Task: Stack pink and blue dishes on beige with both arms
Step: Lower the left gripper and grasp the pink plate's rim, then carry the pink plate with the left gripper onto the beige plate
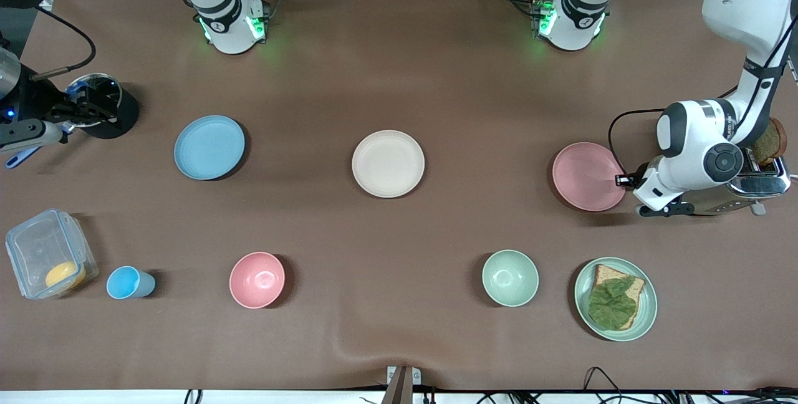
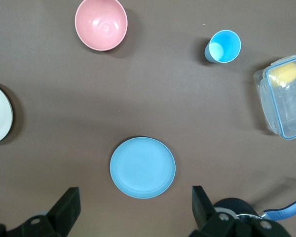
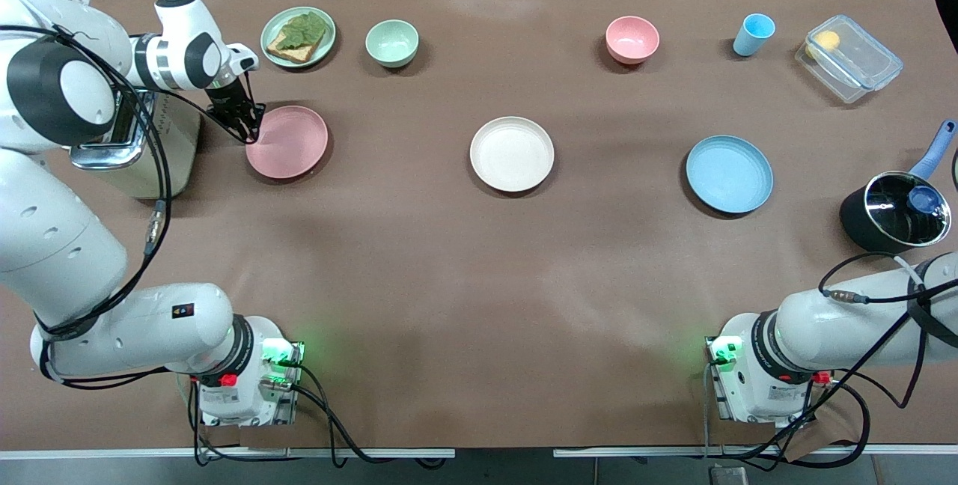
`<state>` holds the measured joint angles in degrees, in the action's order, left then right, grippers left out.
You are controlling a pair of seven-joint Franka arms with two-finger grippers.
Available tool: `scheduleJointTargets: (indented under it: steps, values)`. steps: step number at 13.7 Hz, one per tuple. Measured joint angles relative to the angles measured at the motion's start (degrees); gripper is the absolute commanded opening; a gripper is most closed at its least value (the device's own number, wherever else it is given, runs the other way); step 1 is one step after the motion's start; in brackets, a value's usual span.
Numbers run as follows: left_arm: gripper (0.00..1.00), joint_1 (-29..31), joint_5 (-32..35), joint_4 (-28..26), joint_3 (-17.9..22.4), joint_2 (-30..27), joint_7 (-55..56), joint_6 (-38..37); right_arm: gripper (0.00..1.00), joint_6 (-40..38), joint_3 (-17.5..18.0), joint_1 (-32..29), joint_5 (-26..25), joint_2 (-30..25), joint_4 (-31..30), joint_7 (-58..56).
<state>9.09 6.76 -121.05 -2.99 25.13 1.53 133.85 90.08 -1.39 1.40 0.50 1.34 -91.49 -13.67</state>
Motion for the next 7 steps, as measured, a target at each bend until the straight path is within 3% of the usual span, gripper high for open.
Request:
scheduleJointTargets:
  steps: [7]
  values:
    - [0.00,0.08,0.00,1.04,-1.97,-0.26,-0.09,0.01,1.00,-0.07,0.00,0.00,0.00,0.00,0.00,0.00]
